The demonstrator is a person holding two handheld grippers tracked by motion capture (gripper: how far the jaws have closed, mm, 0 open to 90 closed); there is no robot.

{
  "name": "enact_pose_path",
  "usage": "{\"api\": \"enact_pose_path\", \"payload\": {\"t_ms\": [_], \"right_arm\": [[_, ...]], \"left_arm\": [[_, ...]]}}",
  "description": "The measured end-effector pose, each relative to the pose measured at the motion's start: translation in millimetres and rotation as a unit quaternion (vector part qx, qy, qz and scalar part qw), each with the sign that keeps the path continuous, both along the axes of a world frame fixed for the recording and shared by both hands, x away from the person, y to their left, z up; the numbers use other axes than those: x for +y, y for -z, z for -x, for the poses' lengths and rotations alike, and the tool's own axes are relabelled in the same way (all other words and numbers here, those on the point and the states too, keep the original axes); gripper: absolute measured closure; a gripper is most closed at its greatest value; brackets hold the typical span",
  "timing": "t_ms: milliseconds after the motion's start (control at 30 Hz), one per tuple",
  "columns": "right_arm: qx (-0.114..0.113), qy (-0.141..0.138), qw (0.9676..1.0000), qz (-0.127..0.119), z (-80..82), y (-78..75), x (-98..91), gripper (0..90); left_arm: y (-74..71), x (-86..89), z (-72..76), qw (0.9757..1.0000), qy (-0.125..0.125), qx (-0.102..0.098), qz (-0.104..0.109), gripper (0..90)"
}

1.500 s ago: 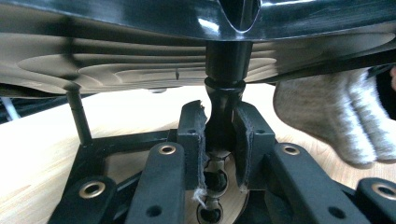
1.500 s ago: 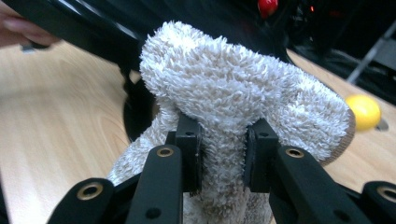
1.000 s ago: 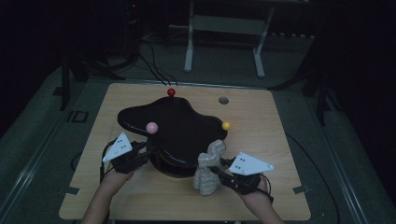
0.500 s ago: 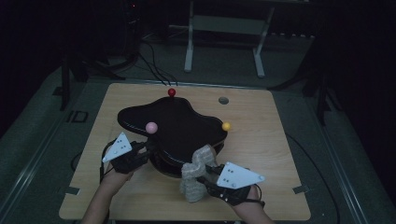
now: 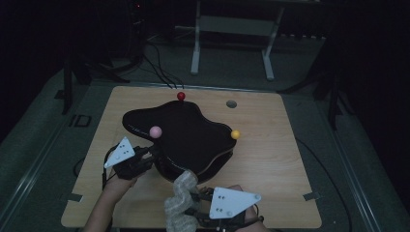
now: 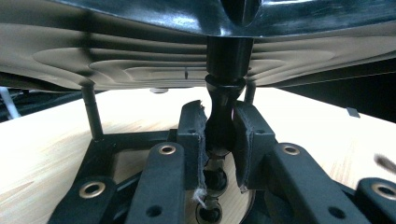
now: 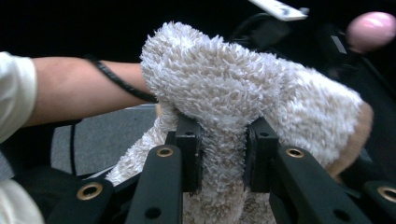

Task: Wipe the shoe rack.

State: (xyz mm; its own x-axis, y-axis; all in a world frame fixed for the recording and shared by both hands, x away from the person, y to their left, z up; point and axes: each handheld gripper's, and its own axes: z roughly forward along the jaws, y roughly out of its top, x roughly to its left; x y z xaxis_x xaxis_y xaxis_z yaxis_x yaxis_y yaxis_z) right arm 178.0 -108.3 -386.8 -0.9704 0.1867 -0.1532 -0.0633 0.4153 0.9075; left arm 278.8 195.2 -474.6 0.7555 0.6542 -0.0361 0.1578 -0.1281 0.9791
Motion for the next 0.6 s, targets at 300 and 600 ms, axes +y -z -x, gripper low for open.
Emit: {"api": "enact_pose_path", "payload": {"t_ms": [300, 600], "right_arm": [[0.007, 0.048, 0.9987, 0.015, -22.9, 11.9, -0.4, 72.0], [-0.006, 0.002, 0.9999, -0.010, -5.2, -11.4, 4.2, 71.8]], "left_arm": [[-0.2, -1.2, 0.4, 1.0000, -0.001, -0.001, -0.002, 74.2], [-0.3, -0.9, 0.0, 1.0000, 0.000, 0.000, -0.002, 74.2]]}}
